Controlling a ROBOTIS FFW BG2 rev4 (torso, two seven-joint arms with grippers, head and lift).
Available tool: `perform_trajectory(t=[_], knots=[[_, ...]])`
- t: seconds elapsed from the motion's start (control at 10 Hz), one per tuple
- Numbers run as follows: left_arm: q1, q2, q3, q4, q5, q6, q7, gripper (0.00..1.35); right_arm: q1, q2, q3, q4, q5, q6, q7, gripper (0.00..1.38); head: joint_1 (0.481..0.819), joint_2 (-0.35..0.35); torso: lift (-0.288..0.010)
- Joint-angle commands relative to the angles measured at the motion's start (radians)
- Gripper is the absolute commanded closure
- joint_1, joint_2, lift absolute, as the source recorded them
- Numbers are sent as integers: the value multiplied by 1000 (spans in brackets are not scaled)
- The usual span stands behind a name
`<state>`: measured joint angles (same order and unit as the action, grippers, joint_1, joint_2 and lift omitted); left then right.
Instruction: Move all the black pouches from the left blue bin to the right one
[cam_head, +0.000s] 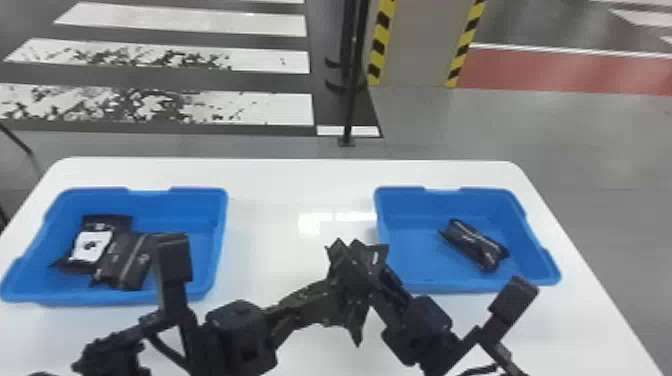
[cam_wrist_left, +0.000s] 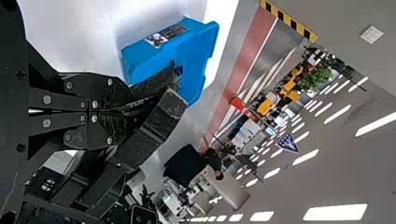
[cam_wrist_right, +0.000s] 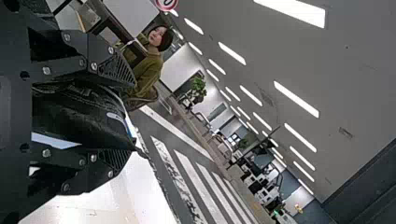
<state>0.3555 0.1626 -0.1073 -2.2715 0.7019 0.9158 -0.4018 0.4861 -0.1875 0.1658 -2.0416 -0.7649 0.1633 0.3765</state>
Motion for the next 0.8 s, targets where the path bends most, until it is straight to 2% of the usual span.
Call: perform_trajectory(t=[0.0,0.1,0.2,0.3,0.4,0.5,0.7], knots=[[0,0,2,0,0,2,0,1200,0,0,2,-2,-3,-4,1,1277,695,-113,-140],[3,0,2,0,0,2,1,1188,2,0,2,1,-3,-4,2,1277,695,-113,-140],[5,-2,6,5,14,0,5,937,0,-1,2,1,-5,-4,2,1279,695,-112,-140],[15,-6,18,5,16,0,5,472,-15,-4,0,11,-11,-4,2,1279,695,-111,-140],[27,-8,30,5,18,-3,3,144,-44,-15,-2,38,-25,-4,2,1279,695,-108,-140],[32,-8,38,5,18,-5,-2,90,-79,-27,-24,67,-23,-4,2,1279,695,-106,-140],[47,-11,57,-12,18,-15,-3,142,-209,-58,-60,209,-5,-1,-2,1279,695,-124,-140]])
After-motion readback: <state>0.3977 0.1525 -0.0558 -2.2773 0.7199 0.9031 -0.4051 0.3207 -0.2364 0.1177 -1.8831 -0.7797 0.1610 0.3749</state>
